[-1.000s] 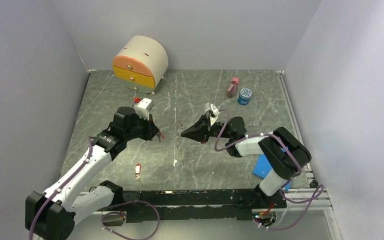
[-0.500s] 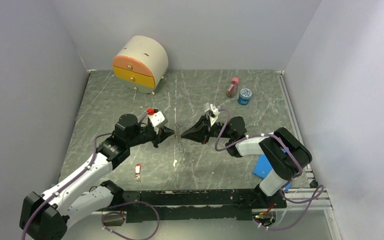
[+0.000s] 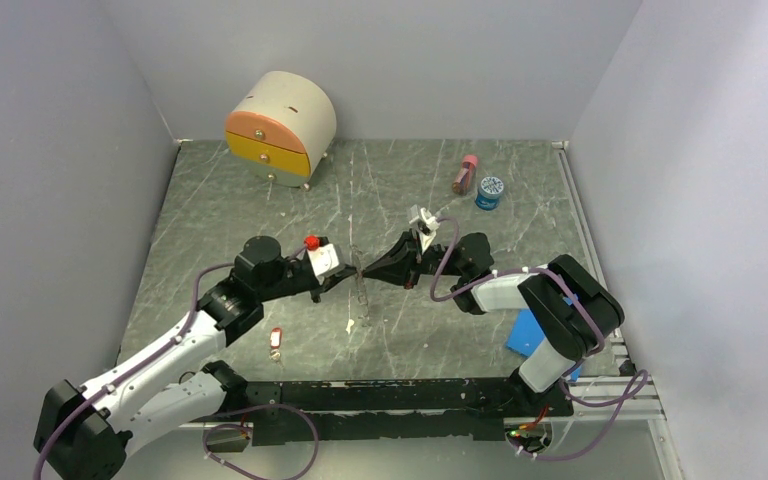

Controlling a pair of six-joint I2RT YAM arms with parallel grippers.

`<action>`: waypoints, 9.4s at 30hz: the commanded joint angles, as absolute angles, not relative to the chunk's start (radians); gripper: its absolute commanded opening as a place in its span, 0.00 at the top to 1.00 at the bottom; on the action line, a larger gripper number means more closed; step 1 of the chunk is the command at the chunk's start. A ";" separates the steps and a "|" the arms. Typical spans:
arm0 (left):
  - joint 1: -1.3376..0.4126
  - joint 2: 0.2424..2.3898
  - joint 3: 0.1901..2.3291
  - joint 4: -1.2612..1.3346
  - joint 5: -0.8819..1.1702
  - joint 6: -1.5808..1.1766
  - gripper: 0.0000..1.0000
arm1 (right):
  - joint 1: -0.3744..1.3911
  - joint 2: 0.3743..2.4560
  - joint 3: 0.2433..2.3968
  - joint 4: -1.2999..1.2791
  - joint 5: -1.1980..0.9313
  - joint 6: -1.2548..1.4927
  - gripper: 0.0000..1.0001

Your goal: Put the keys on the keyring

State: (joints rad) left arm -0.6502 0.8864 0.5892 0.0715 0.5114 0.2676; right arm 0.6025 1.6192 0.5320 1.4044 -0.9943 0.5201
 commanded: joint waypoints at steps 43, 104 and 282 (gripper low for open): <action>-0.734 0.754 0.524 0.057 0.279 0.249 0.97 | 0.603 1.618 0.569 1.574 -0.994 0.591 1.00; -0.735 0.715 0.419 0.219 0.408 0.268 0.97 | 0.603 1.630 0.566 1.685 -1.006 0.664 1.00; -0.747 0.788 0.412 0.397 0.434 -0.012 0.96 | 0.607 1.634 0.554 1.713 -1.078 0.684 1.00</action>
